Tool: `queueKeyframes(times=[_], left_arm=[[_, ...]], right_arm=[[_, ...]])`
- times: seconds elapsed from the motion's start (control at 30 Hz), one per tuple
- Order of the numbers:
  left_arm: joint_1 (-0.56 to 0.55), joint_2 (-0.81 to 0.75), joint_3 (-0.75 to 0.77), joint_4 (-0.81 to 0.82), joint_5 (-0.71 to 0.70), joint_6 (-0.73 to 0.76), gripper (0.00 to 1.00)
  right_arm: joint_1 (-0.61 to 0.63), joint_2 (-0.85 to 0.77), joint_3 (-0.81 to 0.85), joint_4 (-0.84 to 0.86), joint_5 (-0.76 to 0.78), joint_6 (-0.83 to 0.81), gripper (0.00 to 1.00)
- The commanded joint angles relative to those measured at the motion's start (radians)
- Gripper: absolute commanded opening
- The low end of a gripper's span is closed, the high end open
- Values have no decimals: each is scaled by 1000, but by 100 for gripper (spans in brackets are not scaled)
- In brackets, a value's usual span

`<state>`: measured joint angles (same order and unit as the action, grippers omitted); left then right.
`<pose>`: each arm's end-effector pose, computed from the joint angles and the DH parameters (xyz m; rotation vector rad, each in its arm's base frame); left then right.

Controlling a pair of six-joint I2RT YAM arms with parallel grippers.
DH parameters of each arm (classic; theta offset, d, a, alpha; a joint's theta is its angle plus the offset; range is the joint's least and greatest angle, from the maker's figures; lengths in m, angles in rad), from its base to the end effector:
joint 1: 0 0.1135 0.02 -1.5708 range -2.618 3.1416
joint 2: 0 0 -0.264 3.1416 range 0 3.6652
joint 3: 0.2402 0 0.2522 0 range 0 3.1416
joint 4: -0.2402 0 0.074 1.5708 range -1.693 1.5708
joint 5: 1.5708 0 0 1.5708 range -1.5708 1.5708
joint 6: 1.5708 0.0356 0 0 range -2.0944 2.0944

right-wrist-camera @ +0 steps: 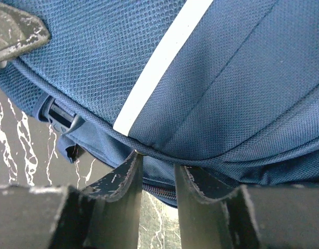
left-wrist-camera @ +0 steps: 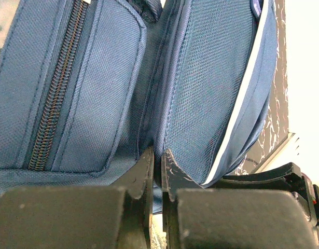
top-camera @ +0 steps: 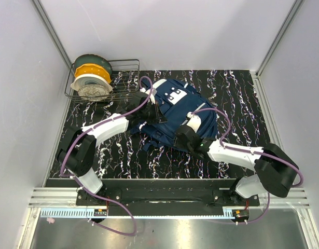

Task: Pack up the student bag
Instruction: Unzip the student bag at the center of the board.

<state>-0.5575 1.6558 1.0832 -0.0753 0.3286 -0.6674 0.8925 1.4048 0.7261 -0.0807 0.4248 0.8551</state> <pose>0.3051 -0.2037 0.2293 0.0651 2.3814 -1.0008 0.1883 0.2103 0.1935 0.1683 2.2798 0.4346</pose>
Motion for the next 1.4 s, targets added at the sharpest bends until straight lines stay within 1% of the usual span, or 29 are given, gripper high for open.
queueKeyframes(times=[0.0,0.13,0.17,0.2,0.23,0.33,0.4,0.47,0.5,0.57,0.7,0.73,0.87,0.9,0.97,1.0,1.13,1.23,1.3,1.33,1.37], left_arm=[[-27,-31,9,72,73,-29,0],[-30,-31,11,72,78,-29,0],[-30,-33,9,72,78,-31,0],[-30,-31,9,72,78,-31,0],[-30,-31,7,72,76,-29,0],[-32,-31,7,72,78,-29,0],[-32,-33,7,72,79,-29,0],[-32,-31,9,72,82,-29,0],[-32,-31,11,72,81,-29,0],[-33,-30,11,72,82,-28,0],[-33,-31,7,72,87,-28,0],[-33,-33,6,72,87,-28,0],[-33,-33,4,72,86,-26,0],[-33,-36,4,72,87,-26,0],[-33,-34,1,72,87,-26,0],[-33,-34,4,71,86,-24,0],[-33,-33,6,63,84,-12,0],[-33,-39,12,36,70,14,0],[-33,-47,20,2,46,32,0],[-32,-50,20,-9,35,49,0],[-30,-51,23,-27,18,58,0]], right_arm=[[-6,43,68,-2,187,42,34],[-4,63,79,1,212,41,29],[-6,69,87,-1,212,38,25],[-4,77,90,1,210,29,18],[-6,80,91,2,207,24,16],[-6,85,95,6,204,15,6],[-6,82,93,12,204,6,6],[-6,82,95,13,207,-8,11],[-4,80,96,13,207,-13,16],[-4,86,98,16,207,-19,22],[-4,103,108,2,210,-31,27],[-6,106,113,-1,209,-34,26],[-6,117,114,2,215,-53,17],[-6,118,116,2,219,-59,10],[-6,117,119,-4,229,-71,6],[-4,114,119,-4,233,-76,0],[-6,85,121,-23,226,-123,0],[-6,25,98,-65,233,-168,0],[-7,-52,72,-82,246,-198,0],[-15,-81,34,-85,244,-212,0],[-20,-140,16,-94,243,-223,0]])
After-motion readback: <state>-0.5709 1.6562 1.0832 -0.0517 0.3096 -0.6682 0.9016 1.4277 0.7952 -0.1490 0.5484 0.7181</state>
